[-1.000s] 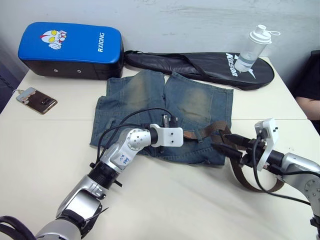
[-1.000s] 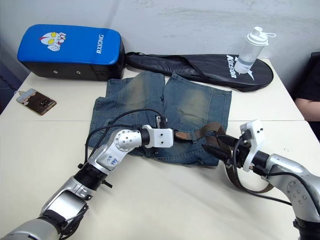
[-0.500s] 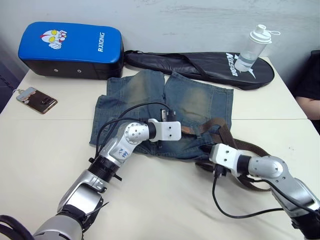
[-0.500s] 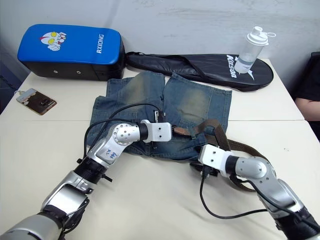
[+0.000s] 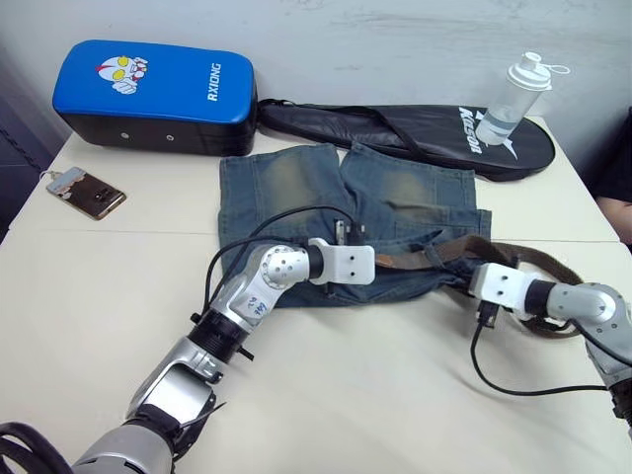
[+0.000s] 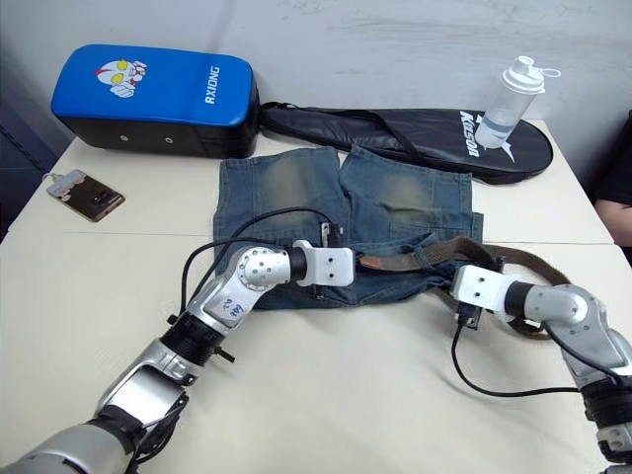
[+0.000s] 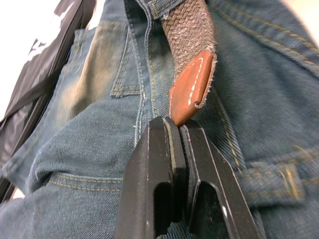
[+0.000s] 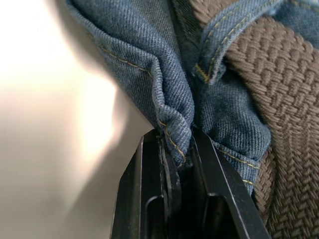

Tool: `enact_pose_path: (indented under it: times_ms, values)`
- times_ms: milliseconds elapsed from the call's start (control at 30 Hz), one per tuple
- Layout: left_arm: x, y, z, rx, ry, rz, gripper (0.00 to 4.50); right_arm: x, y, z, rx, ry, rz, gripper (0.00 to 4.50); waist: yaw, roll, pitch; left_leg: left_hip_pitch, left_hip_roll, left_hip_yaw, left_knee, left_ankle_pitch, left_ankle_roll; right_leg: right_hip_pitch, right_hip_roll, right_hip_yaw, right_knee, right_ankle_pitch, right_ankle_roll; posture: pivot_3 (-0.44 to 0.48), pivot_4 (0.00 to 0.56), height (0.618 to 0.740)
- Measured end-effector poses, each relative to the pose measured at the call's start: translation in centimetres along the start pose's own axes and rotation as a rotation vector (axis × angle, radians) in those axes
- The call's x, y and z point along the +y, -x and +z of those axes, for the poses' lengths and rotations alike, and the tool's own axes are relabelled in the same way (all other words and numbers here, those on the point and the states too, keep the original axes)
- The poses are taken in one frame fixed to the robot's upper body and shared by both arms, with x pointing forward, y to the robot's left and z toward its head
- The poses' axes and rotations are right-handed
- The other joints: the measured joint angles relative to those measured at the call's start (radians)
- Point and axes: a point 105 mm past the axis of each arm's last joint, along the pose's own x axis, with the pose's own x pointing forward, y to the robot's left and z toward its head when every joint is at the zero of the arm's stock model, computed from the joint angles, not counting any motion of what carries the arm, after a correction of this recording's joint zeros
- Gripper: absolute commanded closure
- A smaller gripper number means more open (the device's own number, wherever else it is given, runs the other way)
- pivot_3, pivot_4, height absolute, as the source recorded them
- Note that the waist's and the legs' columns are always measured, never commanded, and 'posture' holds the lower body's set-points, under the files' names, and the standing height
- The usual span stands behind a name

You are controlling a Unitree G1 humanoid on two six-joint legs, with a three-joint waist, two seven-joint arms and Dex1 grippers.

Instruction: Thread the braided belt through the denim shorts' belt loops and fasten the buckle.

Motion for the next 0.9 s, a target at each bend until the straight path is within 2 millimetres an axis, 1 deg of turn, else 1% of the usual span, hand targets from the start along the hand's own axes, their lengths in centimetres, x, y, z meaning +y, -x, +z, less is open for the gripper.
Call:
enact_pose_path:
  times_ms: [67, 167, 233, 267, 367, 400, 467, 500, 533, 600, 667, 700, 767, 800, 833, 900]
  values:
    - [0.4, -0.2, 0.4, -0.004, -0.004, 0.006, 4.50, -0.2, 0.3, -0.5, -0.004, -0.029, 0.006, 4.42, 0.001, 0.000, 0.000, 0.000, 0.000, -0.001, 0.000, 0.000, 0.000, 0.001, 0.000, -0.001, 0.000, 0.000, 0.000, 0.000, 0.150, 0.740]
    - [0.4, -0.4, 0.5, -0.002, -0.003, 0.008, 4.50, -0.2, 0.5, -0.7, -0.011, -0.057, 0.011, 4.42, 0.000, 0.000, 0.000, 0.000, 0.000, -0.001, 0.000, 0.000, 0.000, 0.001, -0.001, -0.001, 0.000, 0.000, 0.000, 0.000, 0.150, 0.740]
    - [0.4, -0.5, 0.5, 0.003, -0.001, 0.009, 4.50, -0.2, 0.5, -0.6, -0.023, -0.109, 0.015, 3.53, 0.001, 0.000, 0.000, 0.000, 0.000, -0.001, 0.000, 0.000, 0.000, 0.001, -0.001, -0.001, 0.000, 0.000, 0.000, 0.000, 0.150, 0.740]
    - [0.4, -0.5, 0.5, 0.005, -0.001, 0.009, 4.50, -0.2, 0.7, -0.7, -0.026, -0.154, 0.021, 3.22, 0.001, 0.000, 0.000, 0.000, -0.001, -0.002, 0.000, 0.000, 0.000, 0.001, -0.001, -0.001, 0.000, 0.000, 0.000, 0.000, 0.150, 0.740]
    - [0.4, -0.6, 0.4, 0.021, -0.004, 0.011, 4.50, 0.1, 1.4, -0.6, -0.048, -0.315, 0.034, 1.79, 0.000, 0.000, 0.000, 0.000, 0.000, -0.002, 0.001, 0.000, 0.000, 0.001, -0.002, -0.001, 0.000, 0.000, 0.000, 0.000, 0.150, 0.740]
    - [0.4, -0.6, 0.3, 0.026, -0.004, 0.011, 4.50, 0.1, 1.5, -0.3, -0.066, -0.368, 0.042, 1.25, -0.001, 0.000, 0.000, 0.000, 0.001, -0.002, 0.001, 0.000, 0.000, 0.001, -0.002, -0.001, 0.000, 0.000, 0.000, 0.000, 0.150, 0.740]
    - [0.4, -0.5, 0.1, 0.037, -0.010, 0.017, 4.50, -0.2, 2.2, 1.3, -0.141, -0.517, 0.046, 0.28, -0.004, 0.001, 0.000, 0.000, 0.002, -0.002, 0.001, 0.000, 0.000, 0.001, -0.003, 0.000, 0.000, 0.000, 0.000, 0.000, 0.150, 0.740]
    - [0.5, -0.5, 0.0, 0.043, -0.014, 0.019, 4.50, -0.5, 2.5, 2.1, -0.181, -0.576, 0.046, 0.07, -0.006, 0.001, -0.001, 0.000, 0.002, -0.002, 0.001, 0.000, 0.000, 0.001, -0.003, 0.000, 0.000, 0.000, 0.000, 0.000, 0.150, 0.740]
    - [0.5, -0.5, 0.0, 0.047, -0.020, 0.026, 4.50, -0.8, 3.0, 3.4, -0.245, -0.686, 0.051, 0.07, -0.006, 0.001, -0.001, 0.000, 0.003, -0.002, 0.000, 0.000, 0.000, 0.001, -0.003, 0.001, 0.000, 0.000, 0.000, 0.000, 0.150, 0.740]
    - [0.7, -0.5, -0.1, 0.056, -0.032, 0.039, 4.50, -0.6, 3.5, 6.1, -0.343, -0.851, 0.109, 0.07, -0.005, 0.001, -0.001, 0.000, 0.004, -0.004, 0.000, 0.000, 0.000, 0.001, -0.003, 0.003, 0.000, 0.000, -0.001, 0.000, 0.150, 0.740]
    - [0.8, -0.5, -0.2, 0.060, -0.040, 0.053, 4.50, -0.5, 3.3, 7.5, -0.426, -1.000, 0.108, 0.07, -0.004, 0.000, -0.001, 0.000, 0.005, -0.005, 0.000, 0.000, -0.001, 0.002, -0.002, 0.004, -0.001, 0.000, -0.001, 0.000, 0.150, 0.740]
    - [0.9, -0.5, -0.2, 0.062, -0.046, 0.061, 4.50, -0.2, 2.8, 8.0, -0.463, -1.088, 0.105, 0.07, -0.004, 0.000, -0.001, 0.000, 0.005, -0.005, 0.000, -0.001, -0.001, 0.003, -0.002, 0.004, -0.001, 0.000, -0.001, 0.000, 0.150, 0.740]
    - [1.0, -0.5, -0.1, 0.061, -0.052, 0.069, 4.50, 0.9, 1.4, 8.3, -0.479, -1.262, 0.120, 0.07, -0.003, 0.000, -0.001, 0.000, 0.004, -0.005, 0.000, -0.001, -0.001, 0.003, -0.003, 0.005, -0.001, 0.000, -0.001, 0.000, 0.150, 0.740]
    - [1.0, -0.5, -0.1, 0.059, -0.053, 0.069, 4.50, 1.3, 1.1, 8.2, -0.463, -1.294, 0.130, 0.07, -0.003, 0.001, -0.001, 0.000, 0.004, -0.004, 0.000, -0.001, -0.001, 0.002, -0.004, 0.006, -0.001, 0.000, -0.001, 0.000, 0.150, 0.740]
    - [1.0, -0.5, -0.1, 0.059, -0.054, 0.069, 4.50, 1.4, 0.9, 8.1, -0.454, -1.317, 0.131, 0.07, -0.003, 0.002, -0.001, -0.001, 0.003, -0.004, 0.000, -0.001, 0.000, 0.001, -0.004, 0.006, -0.001, 0.000, -0.001, 0.000, 0.150, 0.740]
    - [1.0, -0.4, -0.1, 0.060, -0.056, 0.071, 4.50, 1.1, 0.0, 8.3, -0.498, -1.458, 0.079, 0.07, -0.003, 0.000, -0.002, -0.001, 0.004, -0.004, -0.001, -0.001, -0.001, 0.001, -0.003, 0.005, -0.001, 0.000, -0.001, 0.000, 0.150, 0.740]
